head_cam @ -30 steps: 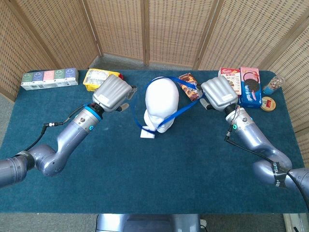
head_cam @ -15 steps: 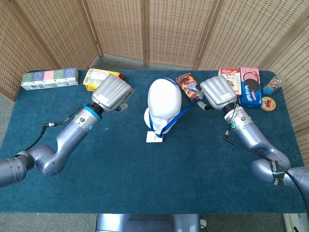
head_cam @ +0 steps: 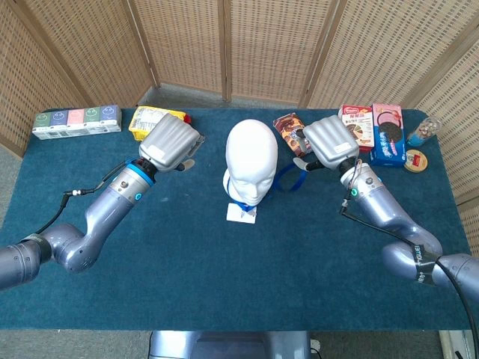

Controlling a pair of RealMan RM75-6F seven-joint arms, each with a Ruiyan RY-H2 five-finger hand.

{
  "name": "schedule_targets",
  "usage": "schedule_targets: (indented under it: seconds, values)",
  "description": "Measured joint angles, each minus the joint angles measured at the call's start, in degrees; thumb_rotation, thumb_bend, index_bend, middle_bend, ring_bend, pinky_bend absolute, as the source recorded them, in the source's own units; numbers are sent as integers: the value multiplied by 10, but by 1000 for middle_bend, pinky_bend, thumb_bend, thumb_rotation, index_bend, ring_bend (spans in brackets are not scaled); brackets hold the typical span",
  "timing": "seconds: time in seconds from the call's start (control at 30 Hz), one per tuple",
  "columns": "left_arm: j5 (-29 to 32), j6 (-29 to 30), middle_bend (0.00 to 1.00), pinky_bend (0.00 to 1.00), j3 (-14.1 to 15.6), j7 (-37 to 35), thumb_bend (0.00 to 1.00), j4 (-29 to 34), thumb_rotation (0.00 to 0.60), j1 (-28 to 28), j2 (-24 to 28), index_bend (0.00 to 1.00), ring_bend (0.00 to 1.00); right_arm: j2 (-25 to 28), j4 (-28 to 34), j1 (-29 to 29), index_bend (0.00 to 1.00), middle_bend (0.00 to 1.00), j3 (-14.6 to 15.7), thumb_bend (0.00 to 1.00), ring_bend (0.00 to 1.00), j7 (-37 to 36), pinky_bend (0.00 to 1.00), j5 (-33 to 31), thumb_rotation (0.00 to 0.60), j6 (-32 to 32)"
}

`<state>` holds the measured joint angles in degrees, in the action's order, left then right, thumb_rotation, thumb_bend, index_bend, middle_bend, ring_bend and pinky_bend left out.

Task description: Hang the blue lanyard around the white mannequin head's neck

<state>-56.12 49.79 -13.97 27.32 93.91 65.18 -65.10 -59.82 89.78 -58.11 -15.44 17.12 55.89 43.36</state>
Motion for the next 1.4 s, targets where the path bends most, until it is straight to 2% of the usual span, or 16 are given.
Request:
schedule_targets:
  seconds: [0.47, 0.7, 0.97, 1.13, 1.4]
  values:
    - [-4, 13, 1000, 1000, 0, -19, 204, 7, 599, -19, 8, 689, 1000, -1, 3, 11, 518, 1000, -1, 358, 1000, 3, 1000, -1, 405, 36]
    - [-9, 31, 1000, 1000, 2, -45, 203, 38, 523, -50, 34, 689, 1000, 18, 22, 32, 518, 996, 0, 367, 1000, 2, 1000, 2, 406, 63]
    - [-37, 79, 998, 994, 18, -88, 203, 97, 485, -120, 75, 666, 968, 50, 70, 87, 518, 907, 10, 394, 1000, -15, 1000, 23, 404, 114]
    - [-56, 112, 940, 916, 36, -126, 202, 128, 453, -174, 94, 651, 891, 64, 101, 123, 532, 846, 20, 418, 946, -28, 989, 48, 405, 148]
    - [-96, 175, 852, 785, 72, -179, 202, 161, 441, -264, 117, 643, 797, 76, 144, 182, 571, 788, 46, 436, 857, -36, 928, 102, 406, 208]
